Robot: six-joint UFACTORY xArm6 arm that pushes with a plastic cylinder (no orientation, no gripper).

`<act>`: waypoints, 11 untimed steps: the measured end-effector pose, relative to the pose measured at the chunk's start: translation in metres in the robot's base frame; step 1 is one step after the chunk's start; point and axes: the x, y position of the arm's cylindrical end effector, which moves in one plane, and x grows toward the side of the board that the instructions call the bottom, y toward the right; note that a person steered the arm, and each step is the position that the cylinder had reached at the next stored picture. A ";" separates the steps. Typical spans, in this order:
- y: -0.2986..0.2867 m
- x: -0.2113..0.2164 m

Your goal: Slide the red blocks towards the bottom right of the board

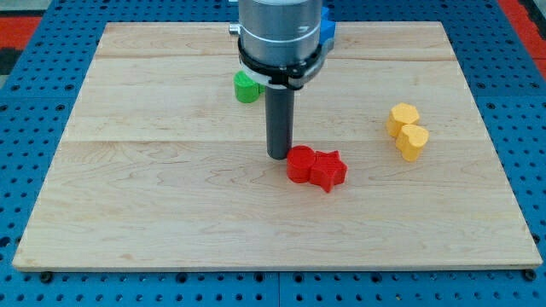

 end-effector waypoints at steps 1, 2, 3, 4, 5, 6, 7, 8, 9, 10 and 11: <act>0.022 0.003; 0.045 0.003; 0.068 0.003; 0.036 -0.007; 0.026 -0.012; 0.024 0.011; 0.007 0.027; 0.019 0.033; 0.055 0.033; 0.094 0.033; 0.126 0.033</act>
